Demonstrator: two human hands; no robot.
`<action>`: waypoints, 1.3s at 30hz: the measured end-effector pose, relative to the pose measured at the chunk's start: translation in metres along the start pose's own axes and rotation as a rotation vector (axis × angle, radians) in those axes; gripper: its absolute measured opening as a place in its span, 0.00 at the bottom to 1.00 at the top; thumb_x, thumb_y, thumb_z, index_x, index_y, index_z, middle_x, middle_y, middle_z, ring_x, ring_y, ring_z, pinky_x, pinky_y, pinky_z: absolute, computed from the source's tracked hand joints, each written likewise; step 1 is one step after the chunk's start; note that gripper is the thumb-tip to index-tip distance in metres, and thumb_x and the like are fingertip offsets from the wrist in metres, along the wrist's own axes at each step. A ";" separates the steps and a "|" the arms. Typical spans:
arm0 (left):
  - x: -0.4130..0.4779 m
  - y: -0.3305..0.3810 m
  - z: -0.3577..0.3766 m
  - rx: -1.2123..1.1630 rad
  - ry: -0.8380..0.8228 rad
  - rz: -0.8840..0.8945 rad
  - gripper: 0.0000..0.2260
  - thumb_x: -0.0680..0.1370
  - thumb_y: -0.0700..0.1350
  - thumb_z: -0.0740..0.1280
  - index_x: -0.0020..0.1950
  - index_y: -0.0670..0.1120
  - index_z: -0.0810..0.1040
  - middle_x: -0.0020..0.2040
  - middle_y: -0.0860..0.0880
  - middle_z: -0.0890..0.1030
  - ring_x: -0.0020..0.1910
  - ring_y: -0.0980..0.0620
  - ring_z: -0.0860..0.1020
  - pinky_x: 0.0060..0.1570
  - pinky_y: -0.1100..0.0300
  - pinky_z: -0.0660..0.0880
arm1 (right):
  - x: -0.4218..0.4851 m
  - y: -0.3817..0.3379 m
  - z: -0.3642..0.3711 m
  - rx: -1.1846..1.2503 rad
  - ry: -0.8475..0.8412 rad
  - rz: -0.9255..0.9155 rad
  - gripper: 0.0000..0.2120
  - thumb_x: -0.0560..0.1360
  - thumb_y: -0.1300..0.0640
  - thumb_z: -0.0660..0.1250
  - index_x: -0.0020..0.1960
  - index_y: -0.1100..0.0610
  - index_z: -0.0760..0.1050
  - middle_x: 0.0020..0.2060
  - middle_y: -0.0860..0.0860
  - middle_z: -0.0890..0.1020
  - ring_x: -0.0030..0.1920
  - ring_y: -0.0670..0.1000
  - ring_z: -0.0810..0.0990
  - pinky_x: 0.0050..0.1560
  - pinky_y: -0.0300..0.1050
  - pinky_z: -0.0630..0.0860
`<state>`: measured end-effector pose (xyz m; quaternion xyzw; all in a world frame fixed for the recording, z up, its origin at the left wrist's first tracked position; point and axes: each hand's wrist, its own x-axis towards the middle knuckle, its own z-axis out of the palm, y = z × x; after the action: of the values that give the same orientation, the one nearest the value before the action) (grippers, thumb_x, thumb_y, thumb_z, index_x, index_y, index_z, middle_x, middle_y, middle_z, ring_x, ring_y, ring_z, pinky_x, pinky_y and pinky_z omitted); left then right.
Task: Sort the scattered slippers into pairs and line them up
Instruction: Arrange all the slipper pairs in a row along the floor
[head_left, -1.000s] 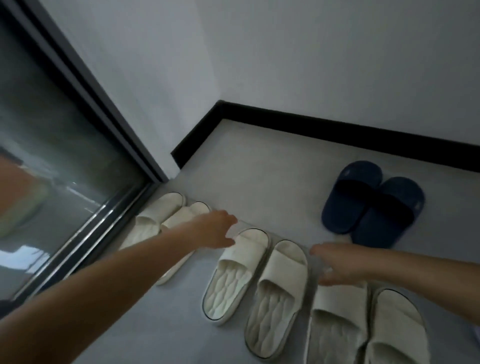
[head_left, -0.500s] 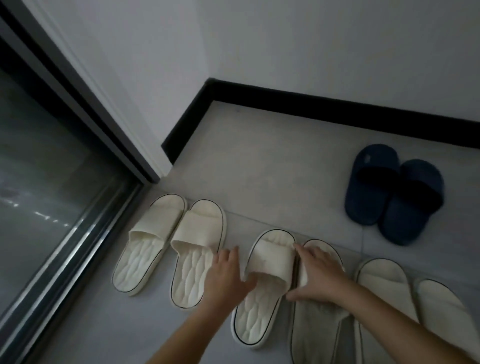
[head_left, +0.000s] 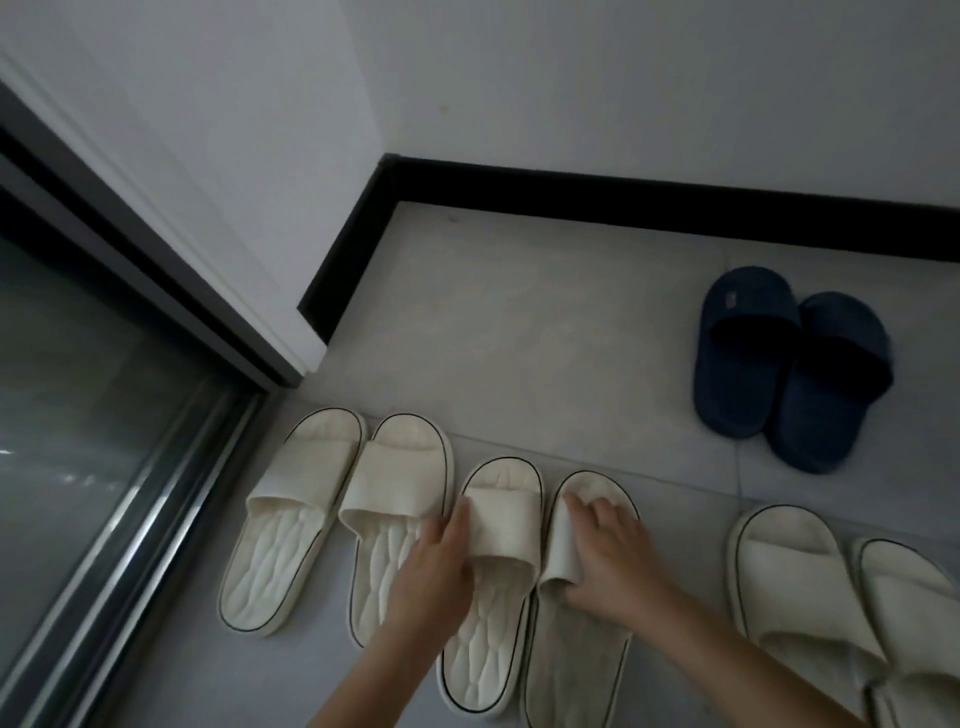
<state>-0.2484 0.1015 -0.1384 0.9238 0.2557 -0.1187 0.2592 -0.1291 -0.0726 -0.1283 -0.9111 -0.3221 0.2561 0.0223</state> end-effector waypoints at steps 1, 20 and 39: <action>-0.005 -0.006 -0.005 -0.023 -0.006 0.015 0.29 0.74 0.51 0.66 0.73 0.53 0.60 0.66 0.52 0.64 0.59 0.49 0.73 0.50 0.59 0.72 | -0.001 -0.001 0.001 -0.019 0.002 0.006 0.52 0.63 0.33 0.66 0.76 0.53 0.44 0.68 0.54 0.62 0.68 0.57 0.62 0.69 0.50 0.58; 0.019 -0.101 -0.043 -0.383 0.492 -0.423 0.07 0.73 0.43 0.66 0.38 0.40 0.74 0.44 0.46 0.76 0.45 0.41 0.74 0.43 0.47 0.73 | 0.090 -0.148 -0.009 0.221 -0.042 -0.234 0.37 0.61 0.46 0.73 0.64 0.56 0.61 0.61 0.55 0.66 0.57 0.60 0.73 0.55 0.49 0.72; -0.019 0.020 0.026 -0.041 0.279 0.163 0.33 0.70 0.52 0.67 0.73 0.48 0.62 0.73 0.47 0.65 0.69 0.46 0.64 0.67 0.53 0.62 | -0.024 0.020 0.004 0.254 0.019 0.062 0.54 0.58 0.30 0.69 0.75 0.43 0.45 0.76 0.48 0.46 0.75 0.53 0.48 0.73 0.48 0.51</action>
<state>-0.2558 0.0646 -0.1455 0.9435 0.2157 0.0373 0.2488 -0.1348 -0.1032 -0.1251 -0.9130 -0.2584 0.2866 0.1324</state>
